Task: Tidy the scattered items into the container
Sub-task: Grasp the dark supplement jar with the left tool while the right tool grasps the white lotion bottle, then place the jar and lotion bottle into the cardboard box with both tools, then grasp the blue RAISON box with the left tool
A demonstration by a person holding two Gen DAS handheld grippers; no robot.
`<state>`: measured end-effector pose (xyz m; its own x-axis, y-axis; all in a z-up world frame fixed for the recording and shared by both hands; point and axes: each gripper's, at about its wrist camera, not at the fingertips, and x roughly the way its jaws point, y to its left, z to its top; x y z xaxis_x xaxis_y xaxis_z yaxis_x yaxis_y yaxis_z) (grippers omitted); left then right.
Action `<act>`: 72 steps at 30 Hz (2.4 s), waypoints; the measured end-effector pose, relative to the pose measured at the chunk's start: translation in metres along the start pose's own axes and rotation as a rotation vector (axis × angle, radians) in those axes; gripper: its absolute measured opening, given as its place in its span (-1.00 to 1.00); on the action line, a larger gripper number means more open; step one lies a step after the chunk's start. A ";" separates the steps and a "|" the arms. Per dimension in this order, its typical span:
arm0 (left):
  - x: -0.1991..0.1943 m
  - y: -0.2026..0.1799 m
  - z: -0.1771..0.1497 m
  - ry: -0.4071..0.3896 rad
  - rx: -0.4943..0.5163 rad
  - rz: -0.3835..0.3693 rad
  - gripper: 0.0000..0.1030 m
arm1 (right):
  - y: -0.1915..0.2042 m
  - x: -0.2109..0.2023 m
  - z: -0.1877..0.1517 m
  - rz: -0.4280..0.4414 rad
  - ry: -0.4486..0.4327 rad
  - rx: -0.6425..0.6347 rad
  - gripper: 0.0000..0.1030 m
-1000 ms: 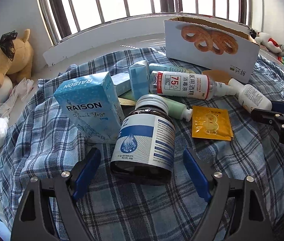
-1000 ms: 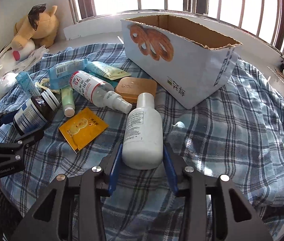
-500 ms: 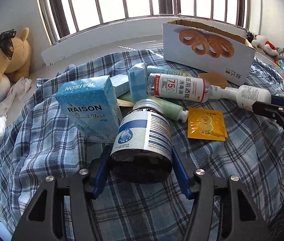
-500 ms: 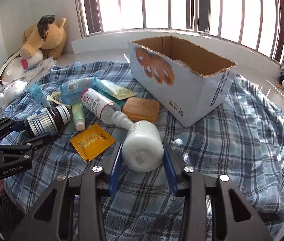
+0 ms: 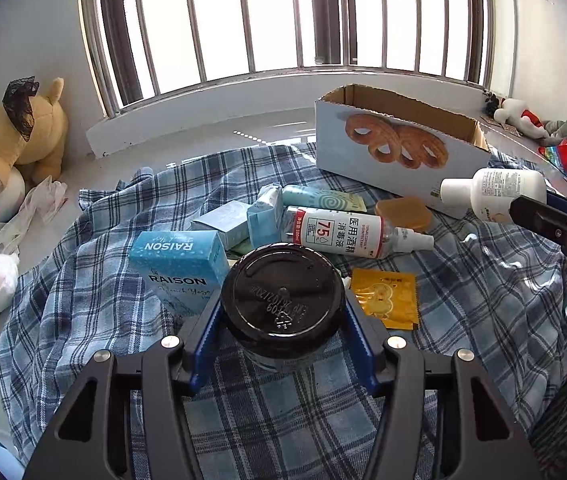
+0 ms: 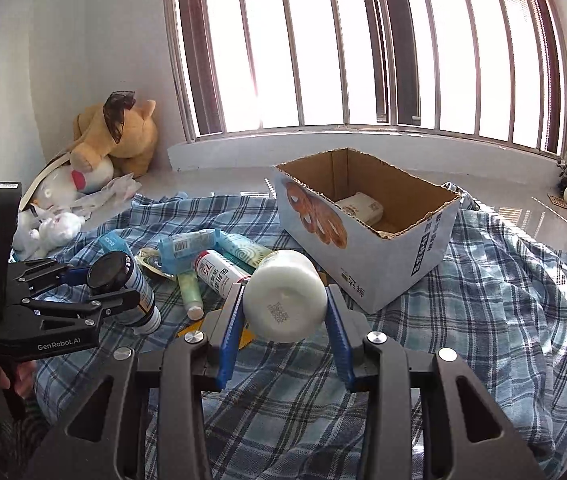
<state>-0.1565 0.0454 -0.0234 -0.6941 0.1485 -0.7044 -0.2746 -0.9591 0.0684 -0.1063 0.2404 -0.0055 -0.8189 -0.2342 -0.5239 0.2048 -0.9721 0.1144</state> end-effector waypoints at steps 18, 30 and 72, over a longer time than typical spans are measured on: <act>-0.020 -0.047 0.080 -0.141 0.061 -0.041 0.13 | -0.031 -0.011 0.048 -0.079 -0.135 0.037 -0.27; 0.027 -0.101 0.186 -0.206 0.111 -0.106 0.13 | -0.080 0.023 0.084 -0.131 -0.168 0.114 -0.27; -0.008 0.011 0.072 -0.172 -0.058 0.003 0.69 | -0.003 0.019 0.040 -0.004 -0.107 -0.053 0.20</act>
<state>-0.2021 0.0514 0.0341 -0.7998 0.1795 -0.5728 -0.2365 -0.9713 0.0259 -0.1438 0.2381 0.0178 -0.8716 -0.2333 -0.4312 0.2273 -0.9716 0.0662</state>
